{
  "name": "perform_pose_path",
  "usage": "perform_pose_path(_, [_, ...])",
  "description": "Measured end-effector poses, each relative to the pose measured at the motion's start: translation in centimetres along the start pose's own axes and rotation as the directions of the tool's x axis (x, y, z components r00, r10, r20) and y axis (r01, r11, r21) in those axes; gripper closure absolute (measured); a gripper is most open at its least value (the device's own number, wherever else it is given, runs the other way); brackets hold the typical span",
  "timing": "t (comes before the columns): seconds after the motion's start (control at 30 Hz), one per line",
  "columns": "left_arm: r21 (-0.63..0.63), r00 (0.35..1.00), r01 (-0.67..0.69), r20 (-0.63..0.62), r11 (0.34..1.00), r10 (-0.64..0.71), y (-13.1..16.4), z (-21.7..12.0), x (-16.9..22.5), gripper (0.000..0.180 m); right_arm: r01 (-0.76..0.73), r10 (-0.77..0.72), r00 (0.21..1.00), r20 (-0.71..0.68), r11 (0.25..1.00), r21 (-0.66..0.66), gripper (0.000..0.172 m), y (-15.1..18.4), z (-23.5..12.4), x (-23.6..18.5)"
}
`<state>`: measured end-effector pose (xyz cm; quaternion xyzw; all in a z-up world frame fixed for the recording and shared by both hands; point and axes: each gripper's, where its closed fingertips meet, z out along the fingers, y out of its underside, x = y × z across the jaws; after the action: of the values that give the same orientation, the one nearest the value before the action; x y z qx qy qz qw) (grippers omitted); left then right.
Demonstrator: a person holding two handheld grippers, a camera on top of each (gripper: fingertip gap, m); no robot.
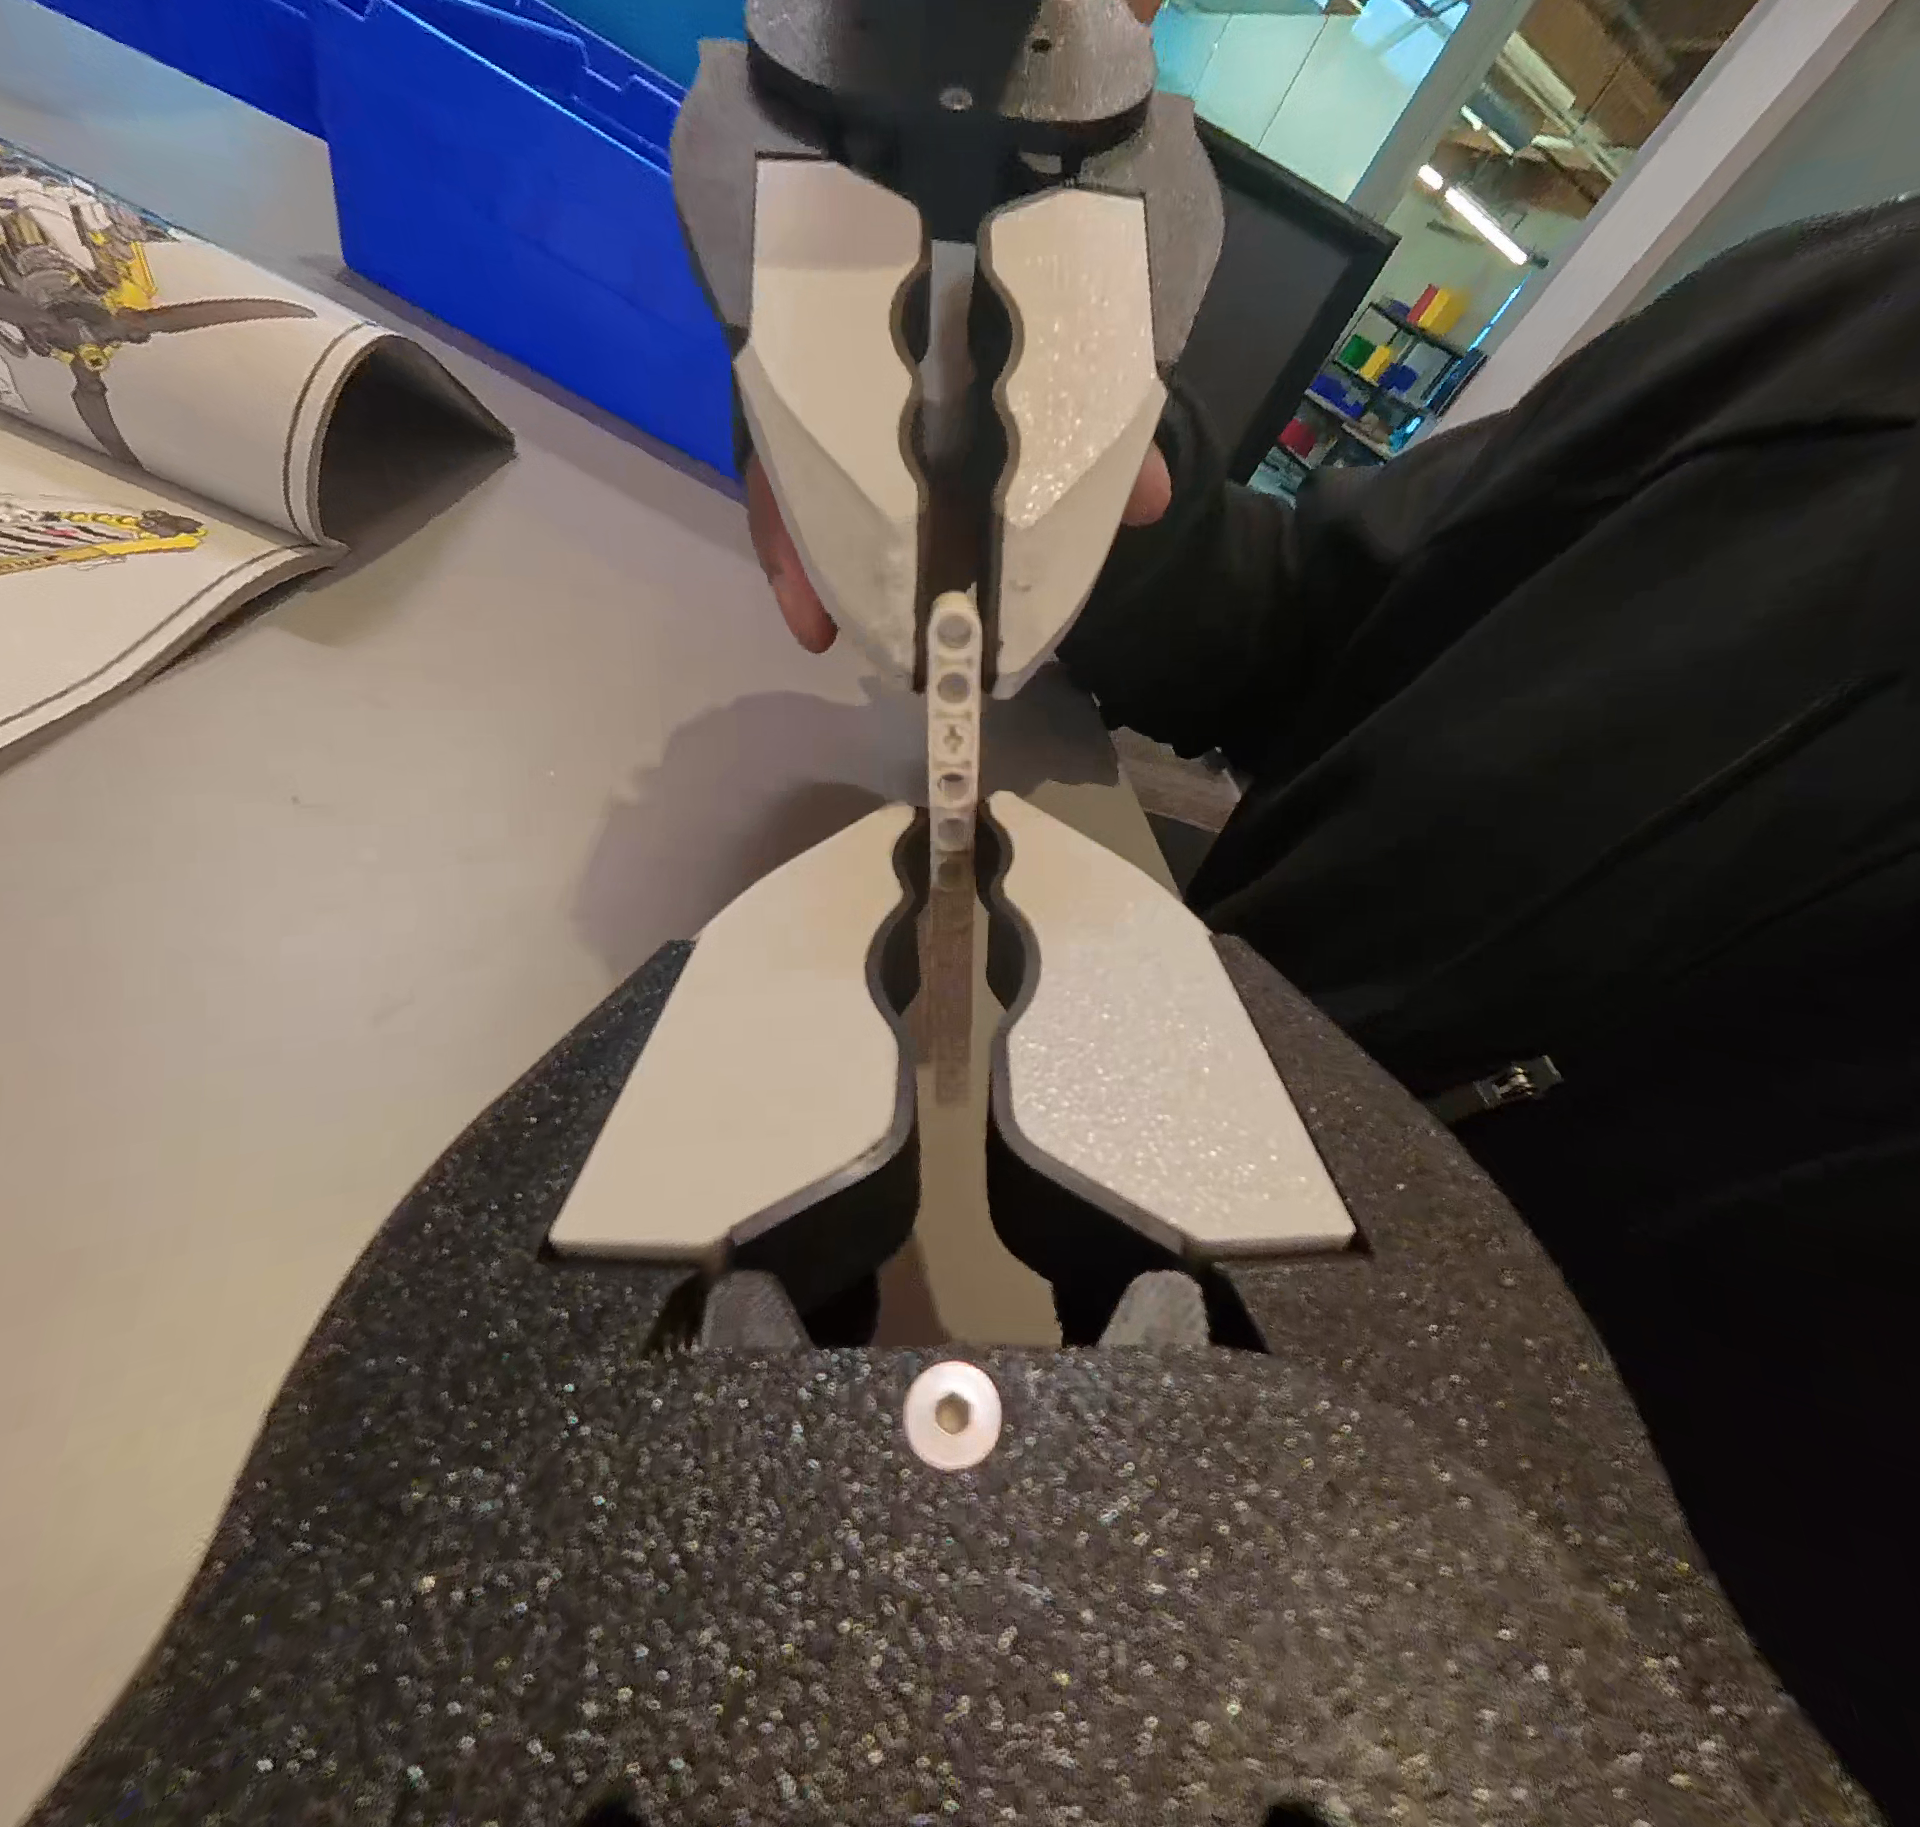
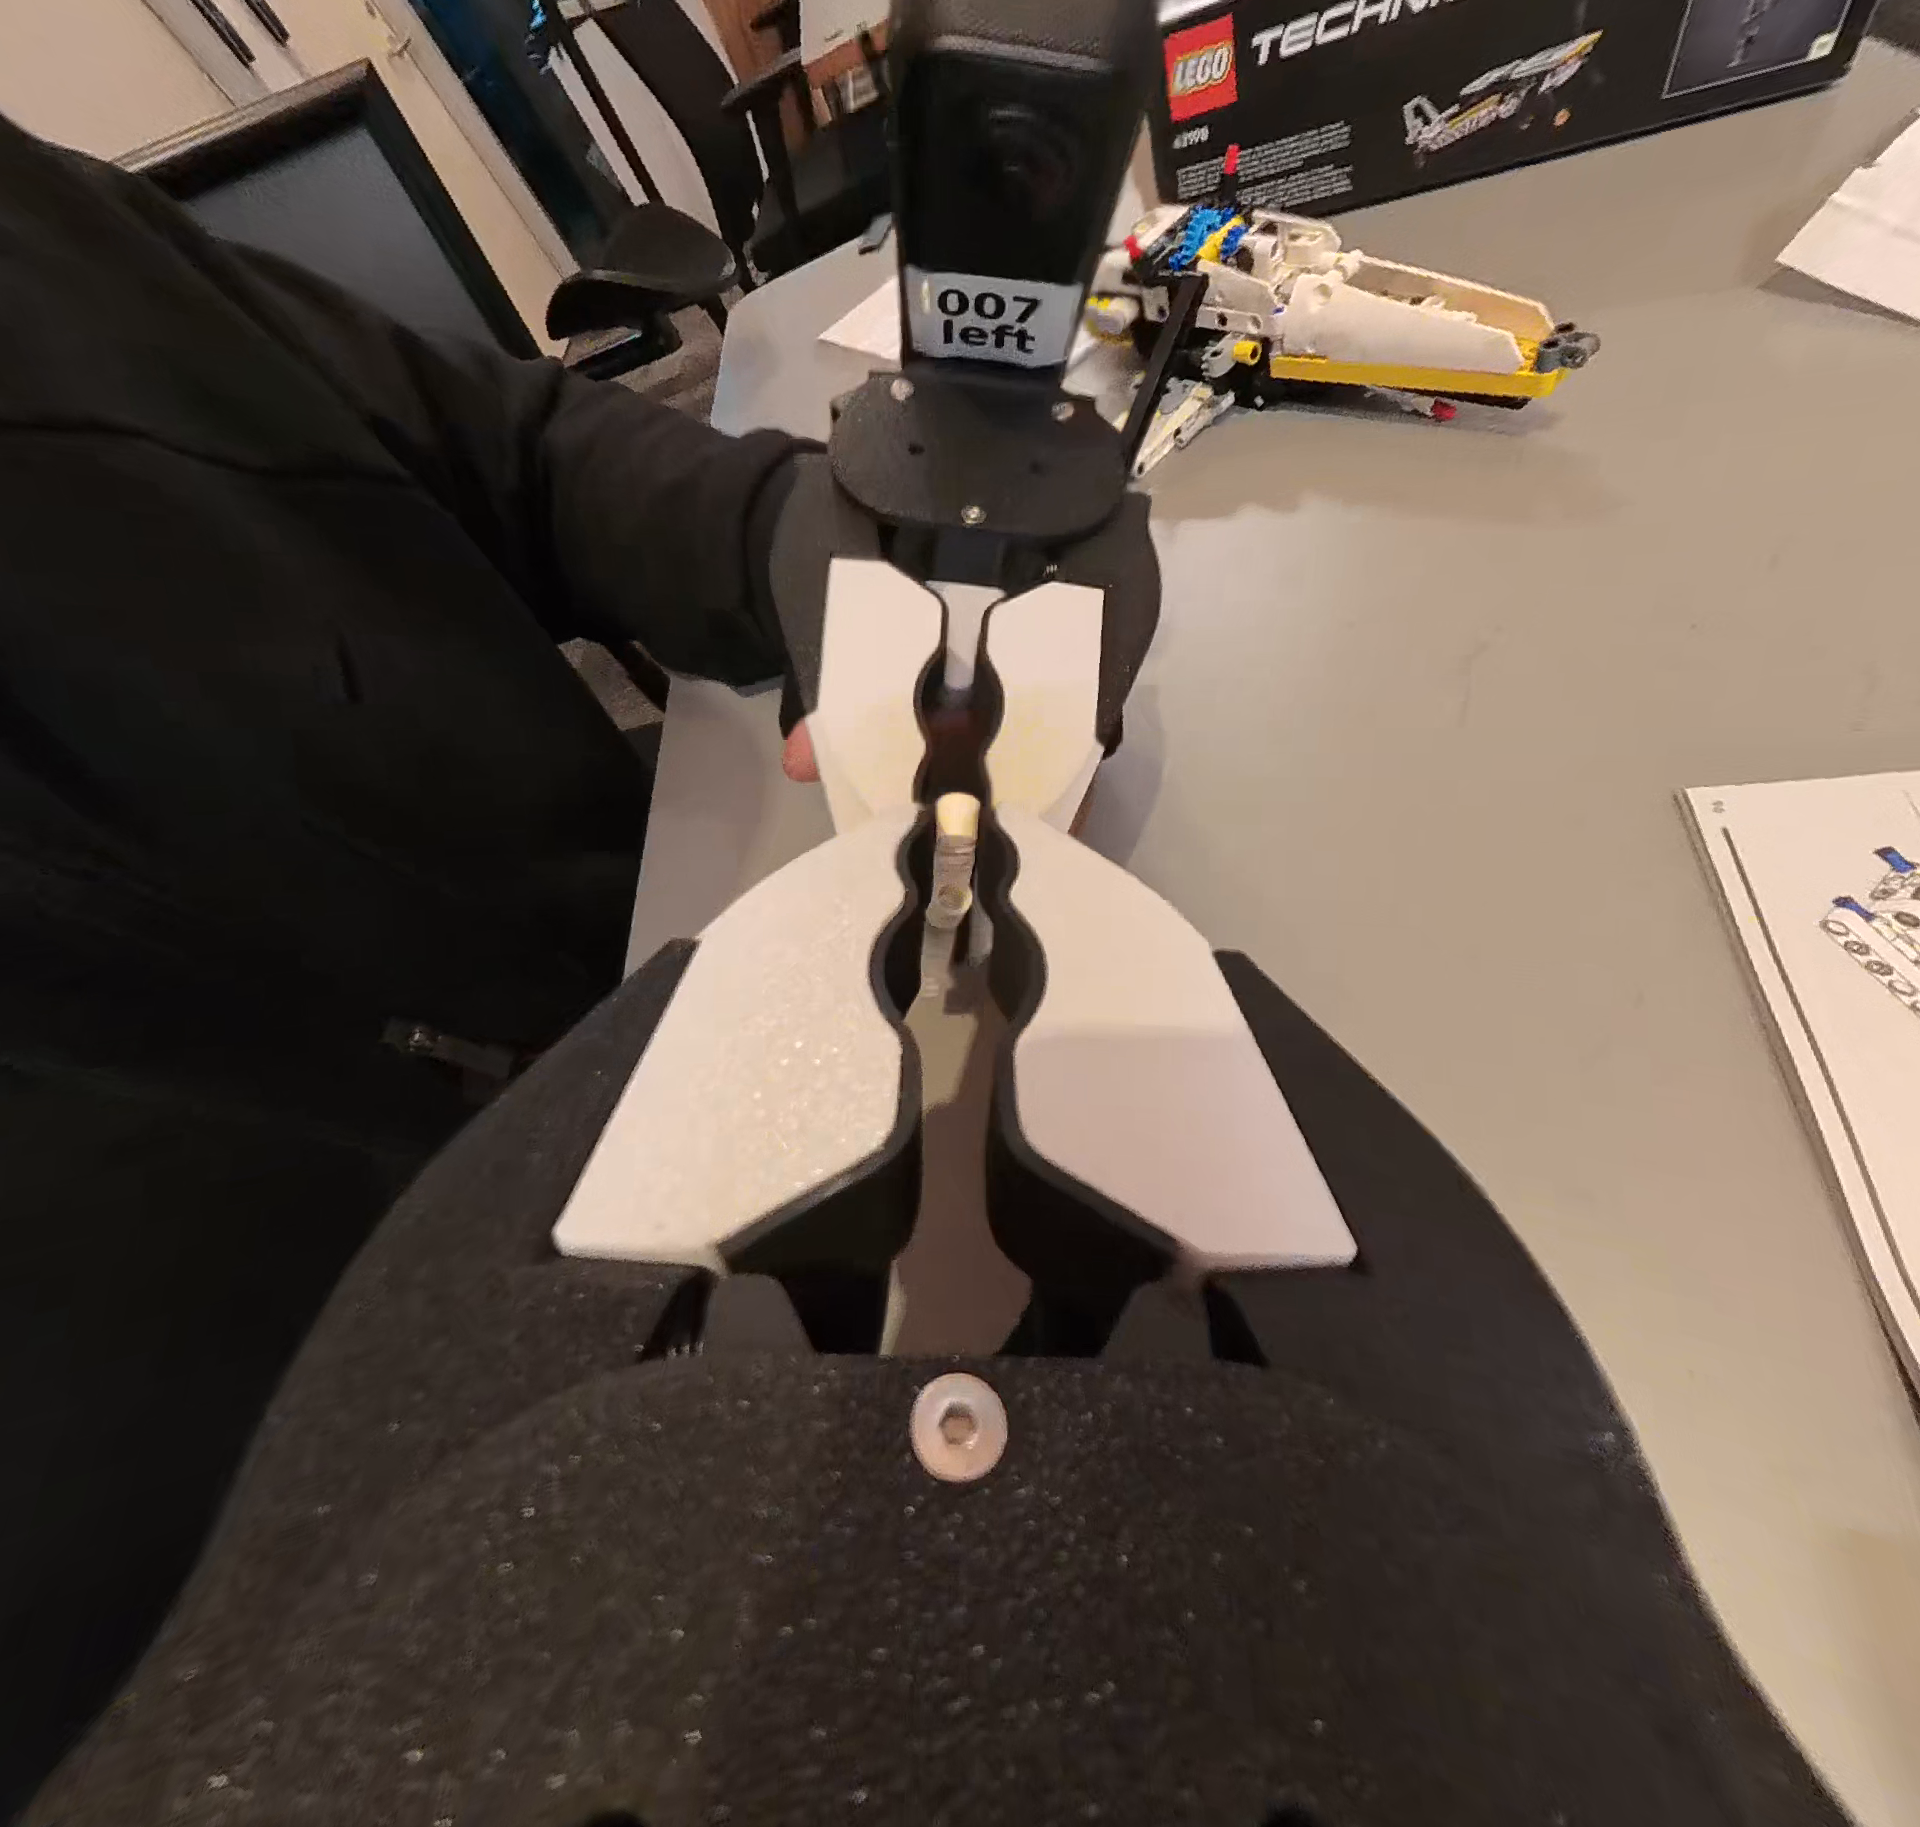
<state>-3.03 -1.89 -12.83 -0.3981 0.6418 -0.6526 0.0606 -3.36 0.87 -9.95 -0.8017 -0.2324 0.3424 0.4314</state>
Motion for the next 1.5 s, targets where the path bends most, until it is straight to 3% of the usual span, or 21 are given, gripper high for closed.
perform_pose_path(0.13, [0.072, 1.000, -0.020, -0.003, 0.997, 0.020, -1.1, -0.5, 0.3, 0.171, -0.014, 0.015, 1.000, -0.017, 0.997, 0.073, 0.148, 0.0, -0.2, 0.3])
perform_pose_path(0.37, [0.079, 1.000, -0.014, -0.022, 0.997, 0.015, -1.0, -0.4, 0.6, 0.171, -0.047, 0.043, 0.999, 0.029, 0.986, 0.163, 0.153, 0.5, 0.2, -0.3])
perform_pose_path(0.47, [0.074, 1.000, -0.005, -0.022, 0.997, 0.006, -0.9, -0.4, 0.5, 0.171, -0.036, 0.028, 0.999, 0.046, 0.983, 0.178, 0.164, 0.5, 0.3, -0.7])
perform_pose_path(0.57, [0.103, 0.998, 0.034, -0.051, 0.994, -0.029, -1.3, -0.6, 0.7, 0.171, 0.037, -0.038, 0.999, 0.002, 0.975, 0.219, 0.164, 0.1, 0.1, -0.6])
perform_pose_path(0.7, [0.164, 0.978, 0.180, -0.134, 0.970, -0.159, -2.1, -1.1, 0.7, 0.171, 0.237, -0.206, 0.964, -0.166, 0.951, 0.198, 0.165, -0.1, -0.3, -0.3])
perform_pose_path(0.77, [0.182, 0.955, 0.265, -0.182, 0.947, -0.233, -2.5, -1.3, 0.7, 0.171, 0.356, -0.307, 0.909, -0.283, 0.925, 0.137, 0.165, 0.0, -0.6, 0.3])
perform_pose_path(0.83, [0.196, 0.946, 0.301, -0.187, 0.933, -0.266, -2.7, -1.4, 0.4, 0.171, 0.487, -0.429, 0.805, -0.410, 0.872, 0.044, 0.165, -0.1, -0.7, 0.8])
perform_pose_path(0.97, [0.228, 0.929, 0.356, -0.193, 0.906, -0.317, -3.0, -1.9, -0.2, 0.171, 0.684, -0.660, 0.449, -0.602, 0.688, -0.243, 0.165, -0.2, -1.1, 1.7])
perform_pose_path(1.03, [0.238, 0.930, 0.359, -0.177, 0.903, -0.323, -3.0, -1.9, -0.5, 0.172, 0.694, -0.683, 0.381, -0.623, 0.657, -0.295, 0.165, 0.0, -1.3, 1.8])
perform_pose_path(1.17, [0.242, 0.932, 0.358, -0.150, 0.902, -0.329, -2.9, -1.6, -0.8, 0.172, 0.648, -0.604, 0.469, -0.644, 0.731, -0.214, 0.165, 0.7, -1.6, 1.8])
perform_pose_path(1.27, [0.366, 0.914, 0.404, -0.129, 0.839, -0.384, -4.0, -3.4, -2.5, 0.171, 0.454, -0.303, 0.729, -0.615, 0.885, 0.103, 0.165, 1.0, -2.8, 1.6])
perform_pose_path(1.33, [0.433, 0.921, 0.365, -0.042, 0.824, -0.386, -4.4, -5.3, -4.2, 0.172, 0.294, -0.098, 0.817, -0.568, 0.918, 0.265, 0.165, 1.7, -4.4, 2.1])
perform_pose_path(1.43, [0.357, 0.950, 0.283, 0.022, 0.890, -0.311, -3.8, -4.3, -3.7, 0.171, 0.262, -0.041, 0.774, -0.631, 0.929, 0.261, 0.165, 2.8, -6.7, 1.7])
perform_pose_path(1.5, [0.281, 0.966, 0.224, 0.060, 0.933, -0.250, -3.0, -3.1, -3.1, 0.171, 0.288, -0.051, 0.675, -0.736, 0.937, 0.200, 0.165, 2.8, -9.9, 0.9])
